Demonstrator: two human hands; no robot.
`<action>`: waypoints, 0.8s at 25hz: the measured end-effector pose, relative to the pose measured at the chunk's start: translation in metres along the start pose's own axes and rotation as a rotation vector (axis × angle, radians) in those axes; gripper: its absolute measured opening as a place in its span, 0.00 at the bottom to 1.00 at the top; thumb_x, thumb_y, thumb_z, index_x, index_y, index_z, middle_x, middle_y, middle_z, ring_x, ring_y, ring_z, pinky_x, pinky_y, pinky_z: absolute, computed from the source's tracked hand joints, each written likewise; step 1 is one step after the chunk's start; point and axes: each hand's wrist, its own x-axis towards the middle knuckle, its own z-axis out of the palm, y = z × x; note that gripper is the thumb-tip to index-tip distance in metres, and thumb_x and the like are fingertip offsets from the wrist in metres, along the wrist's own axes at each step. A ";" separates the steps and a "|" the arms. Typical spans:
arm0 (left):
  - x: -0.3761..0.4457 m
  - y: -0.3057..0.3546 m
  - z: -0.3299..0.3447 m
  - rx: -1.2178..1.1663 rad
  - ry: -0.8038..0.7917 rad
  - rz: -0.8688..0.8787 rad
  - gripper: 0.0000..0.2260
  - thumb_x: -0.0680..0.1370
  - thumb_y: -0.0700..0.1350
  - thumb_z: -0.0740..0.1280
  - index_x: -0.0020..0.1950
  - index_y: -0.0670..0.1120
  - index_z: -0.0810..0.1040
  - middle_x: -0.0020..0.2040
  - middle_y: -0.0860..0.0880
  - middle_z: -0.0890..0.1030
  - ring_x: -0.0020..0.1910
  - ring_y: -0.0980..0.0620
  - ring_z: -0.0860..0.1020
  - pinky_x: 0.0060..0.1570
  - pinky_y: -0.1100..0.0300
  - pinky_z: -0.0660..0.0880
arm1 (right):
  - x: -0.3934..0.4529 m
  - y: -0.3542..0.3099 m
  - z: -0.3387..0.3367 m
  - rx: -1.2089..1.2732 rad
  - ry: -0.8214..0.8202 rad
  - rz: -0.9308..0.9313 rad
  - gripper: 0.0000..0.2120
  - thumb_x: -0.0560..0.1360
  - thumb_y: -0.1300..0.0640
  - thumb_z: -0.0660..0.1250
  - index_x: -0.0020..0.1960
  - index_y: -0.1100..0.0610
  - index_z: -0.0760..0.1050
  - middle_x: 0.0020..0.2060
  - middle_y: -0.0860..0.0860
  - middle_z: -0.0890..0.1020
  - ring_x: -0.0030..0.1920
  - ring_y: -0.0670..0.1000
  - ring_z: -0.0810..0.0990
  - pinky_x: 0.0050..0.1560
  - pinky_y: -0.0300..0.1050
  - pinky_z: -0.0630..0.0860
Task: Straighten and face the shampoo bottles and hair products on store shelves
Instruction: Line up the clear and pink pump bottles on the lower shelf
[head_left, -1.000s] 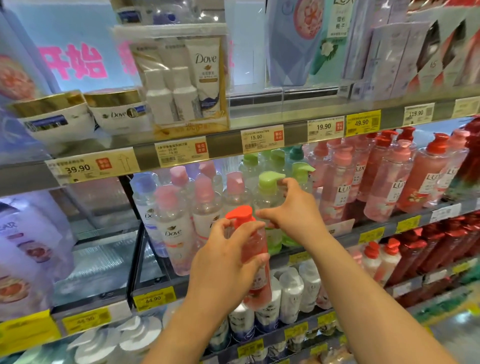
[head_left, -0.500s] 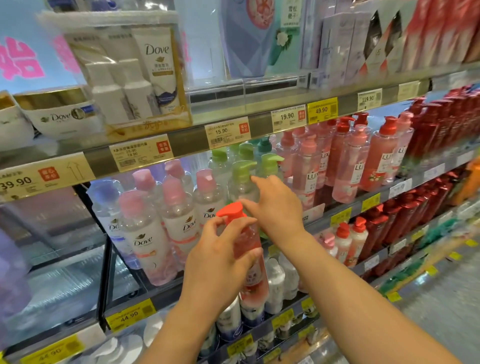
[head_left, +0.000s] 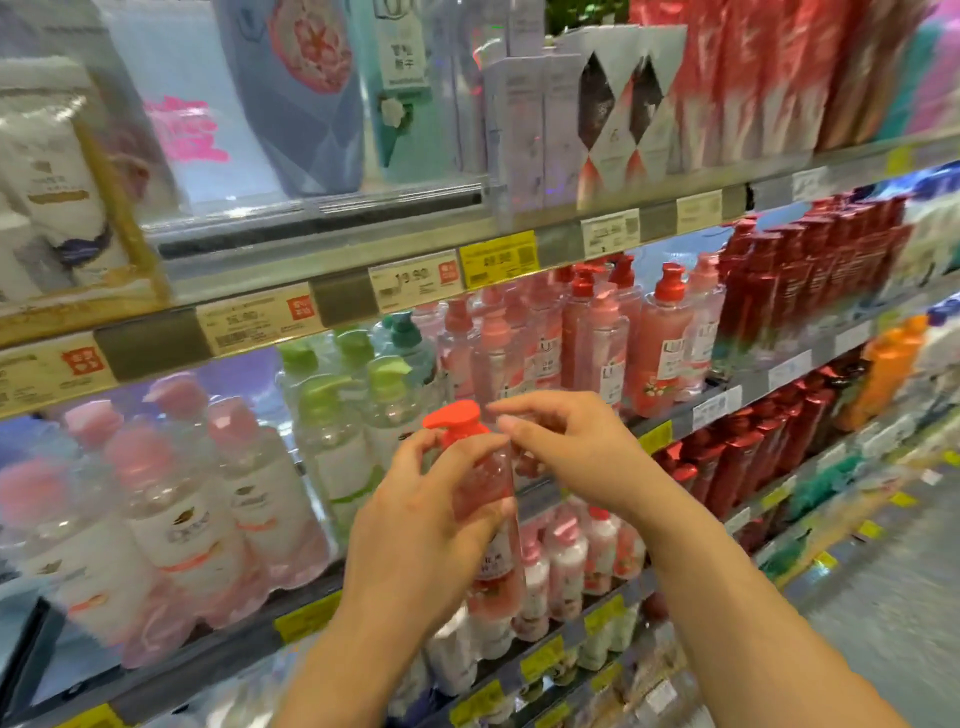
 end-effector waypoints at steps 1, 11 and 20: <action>0.009 0.011 0.012 0.008 0.010 0.002 0.26 0.70 0.59 0.73 0.63 0.74 0.67 0.64 0.58 0.71 0.43 0.56 0.76 0.42 0.60 0.71 | 0.000 0.003 -0.020 0.003 -0.023 0.005 0.11 0.80 0.57 0.67 0.56 0.44 0.84 0.37 0.42 0.87 0.39 0.42 0.85 0.41 0.38 0.80; 0.111 0.121 0.129 -0.069 0.062 0.023 0.27 0.71 0.59 0.73 0.64 0.74 0.64 0.66 0.56 0.71 0.40 0.48 0.78 0.46 0.52 0.77 | 0.024 0.060 -0.200 -0.140 -0.275 -0.138 0.34 0.67 0.55 0.77 0.67 0.33 0.72 0.60 0.32 0.79 0.62 0.37 0.77 0.59 0.35 0.76; 0.146 0.139 0.185 -0.313 0.081 -0.043 0.30 0.69 0.58 0.73 0.65 0.74 0.63 0.55 0.63 0.78 0.31 0.64 0.74 0.36 0.60 0.75 | 0.060 0.104 -0.234 -0.219 -0.130 -0.249 0.35 0.60 0.55 0.79 0.65 0.37 0.75 0.50 0.31 0.81 0.47 0.35 0.81 0.47 0.28 0.74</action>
